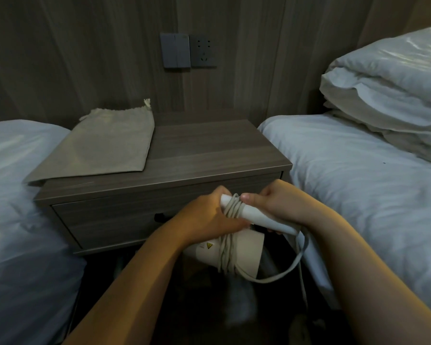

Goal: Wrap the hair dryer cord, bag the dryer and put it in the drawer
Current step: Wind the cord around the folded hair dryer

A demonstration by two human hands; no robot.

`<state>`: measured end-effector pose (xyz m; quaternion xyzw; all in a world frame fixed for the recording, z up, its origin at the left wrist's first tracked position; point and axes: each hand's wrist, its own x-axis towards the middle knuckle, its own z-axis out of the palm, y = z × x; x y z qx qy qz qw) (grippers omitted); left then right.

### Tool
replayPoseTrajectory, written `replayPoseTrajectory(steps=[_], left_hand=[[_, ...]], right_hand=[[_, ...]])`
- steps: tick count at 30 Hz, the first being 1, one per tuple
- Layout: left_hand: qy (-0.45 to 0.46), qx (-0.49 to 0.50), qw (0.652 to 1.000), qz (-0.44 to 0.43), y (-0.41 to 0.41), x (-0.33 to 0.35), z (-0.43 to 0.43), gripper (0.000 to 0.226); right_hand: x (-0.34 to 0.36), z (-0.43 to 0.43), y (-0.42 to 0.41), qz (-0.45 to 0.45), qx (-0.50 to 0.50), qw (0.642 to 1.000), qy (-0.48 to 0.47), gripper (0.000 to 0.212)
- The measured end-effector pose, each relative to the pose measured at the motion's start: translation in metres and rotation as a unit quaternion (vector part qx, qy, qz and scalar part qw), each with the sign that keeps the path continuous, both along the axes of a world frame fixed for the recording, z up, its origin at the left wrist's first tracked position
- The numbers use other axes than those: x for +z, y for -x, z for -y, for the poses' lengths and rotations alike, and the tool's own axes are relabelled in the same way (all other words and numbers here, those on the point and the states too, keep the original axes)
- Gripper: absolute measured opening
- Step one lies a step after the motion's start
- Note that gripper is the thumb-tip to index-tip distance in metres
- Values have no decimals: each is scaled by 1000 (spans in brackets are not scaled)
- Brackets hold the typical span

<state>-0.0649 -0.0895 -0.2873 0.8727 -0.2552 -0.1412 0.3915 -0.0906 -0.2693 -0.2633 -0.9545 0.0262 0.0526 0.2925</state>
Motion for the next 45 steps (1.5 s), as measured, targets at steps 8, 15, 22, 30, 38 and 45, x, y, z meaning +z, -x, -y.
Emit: replayPoseTrajectory(steps=[8, 15, 22, 30, 38, 45], left_hand=[[31, -54, 998, 9, 1, 9, -5, 36], [153, -18, 987, -51, -5, 7, -8, 42], [329, 174, 891, -259, -9, 10, -2, 30], [415, 287, 814, -286, -17, 21, -10, 41], [451, 333, 785, -265, -17, 16, -5, 44], [482, 339, 748, -306, -23, 16, -9, 43]], right_hand=[[5, 19, 5, -60, 98, 977, -180, 54], [-19, 14, -14, -23, -13, 892, -452, 38], [-24, -4, -11, 90, -9, 879, -467, 12], [-2, -13, -3, 112, 2, 947, -302, 37], [3, -25, 4, 146, 14, 953, -267, 28], [-3, -43, 10, 256, -21, 950, -181, 35]])
